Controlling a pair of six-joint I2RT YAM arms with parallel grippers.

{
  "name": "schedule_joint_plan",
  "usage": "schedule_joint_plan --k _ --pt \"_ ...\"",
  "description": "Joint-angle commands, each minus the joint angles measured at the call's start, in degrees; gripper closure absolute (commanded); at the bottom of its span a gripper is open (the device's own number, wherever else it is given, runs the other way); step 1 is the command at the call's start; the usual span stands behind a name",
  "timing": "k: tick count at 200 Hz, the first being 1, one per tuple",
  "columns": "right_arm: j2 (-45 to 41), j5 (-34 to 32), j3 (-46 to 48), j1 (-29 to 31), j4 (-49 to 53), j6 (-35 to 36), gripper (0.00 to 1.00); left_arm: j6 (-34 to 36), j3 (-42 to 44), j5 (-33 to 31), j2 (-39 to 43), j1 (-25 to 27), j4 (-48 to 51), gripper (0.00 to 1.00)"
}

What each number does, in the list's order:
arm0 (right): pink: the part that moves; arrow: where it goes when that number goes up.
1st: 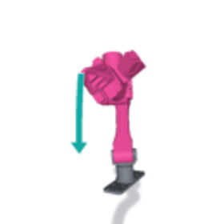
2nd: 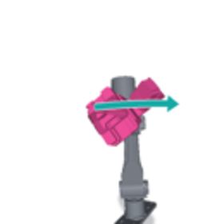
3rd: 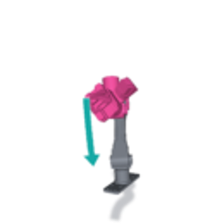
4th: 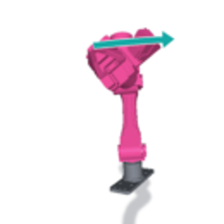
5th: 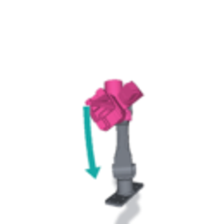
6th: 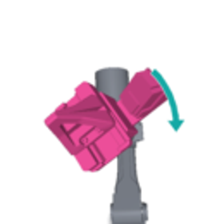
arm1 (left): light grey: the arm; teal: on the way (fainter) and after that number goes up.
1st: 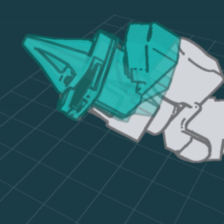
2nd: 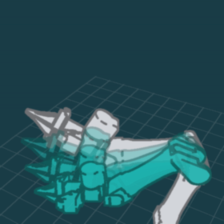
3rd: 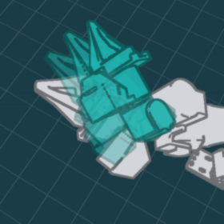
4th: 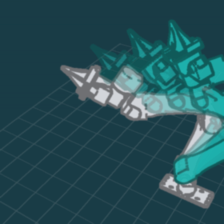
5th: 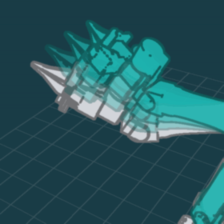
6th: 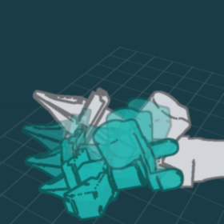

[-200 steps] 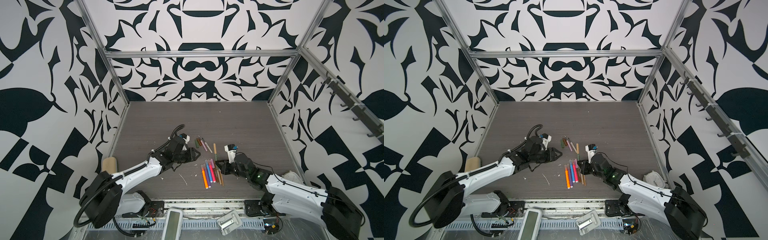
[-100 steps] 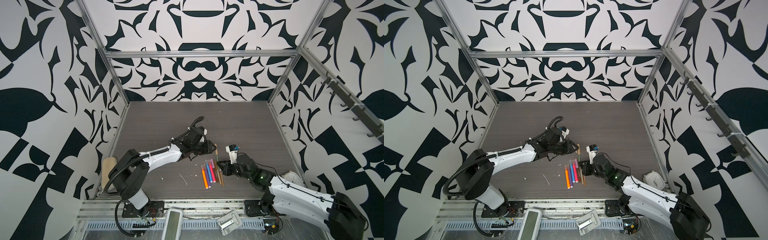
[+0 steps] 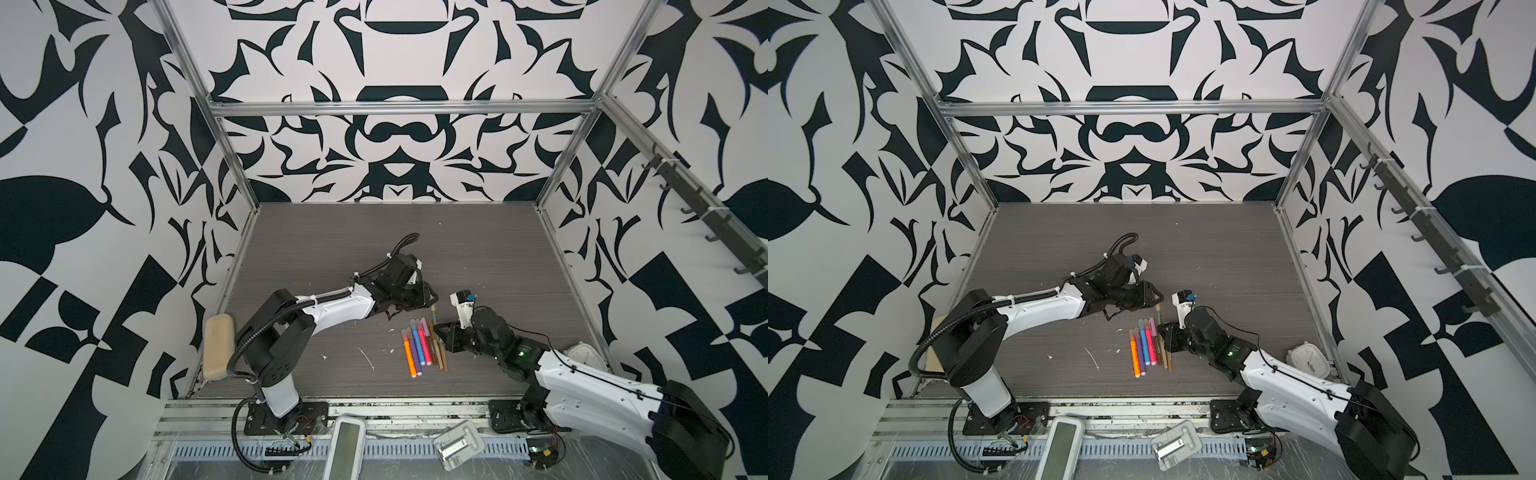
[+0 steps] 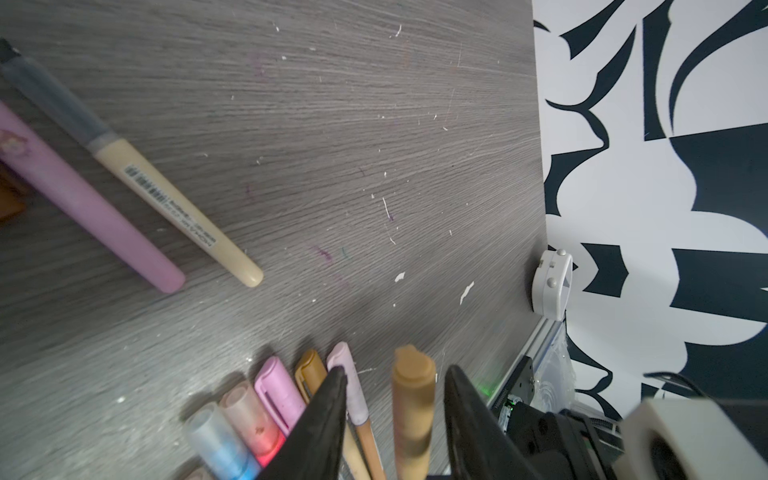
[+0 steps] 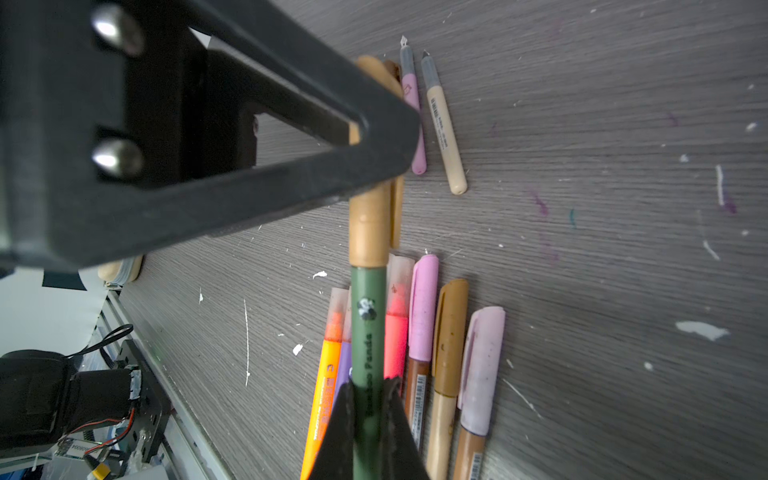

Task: Open the pen caps
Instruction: 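Move the left gripper to the tan cap and close on it, then pull the tan cap off the green pen with the left gripper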

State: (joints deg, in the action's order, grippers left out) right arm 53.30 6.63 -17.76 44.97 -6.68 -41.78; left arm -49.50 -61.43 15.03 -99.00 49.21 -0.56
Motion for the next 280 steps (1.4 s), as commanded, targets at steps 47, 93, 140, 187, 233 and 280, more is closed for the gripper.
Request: schedule_joint_plan --k 47,93,140,187,233,280 --pt "-2.3 1.4 -0.4 -0.3 -2.8 1.4 1.0 3.1 -5.2 -0.3 -2.0 0.2 4.1 0.99" --pt "-3.9 0.6 0.5 -1.2 -2.4 1.1 0.77 3.3 -5.6 1.8 -2.3 0.3 4.2 1.0" --pt "-5.3 0.4 1.4 -2.3 -1.8 0.2 0.61 1.5 -3.5 2.5 -0.4 0.4 3.1 1.0" --pt "-3.0 0.8 0.5 -2.4 -1.9 0.1 0.63 0.3 -3.2 2.0 0.5 1.6 2.8 1.0" --pt "-1.4 1.0 -0.2 -2.6 -1.8 -0.4 0.84 -1.2 -1.5 1.8 1.7 2.4 0.5 1.0" --pt "0.3 0.6 -1.6 -2.6 0.4 0.0 1.0 3.8 -7.5 0.7 1.1 0.1 6.0 1.0"
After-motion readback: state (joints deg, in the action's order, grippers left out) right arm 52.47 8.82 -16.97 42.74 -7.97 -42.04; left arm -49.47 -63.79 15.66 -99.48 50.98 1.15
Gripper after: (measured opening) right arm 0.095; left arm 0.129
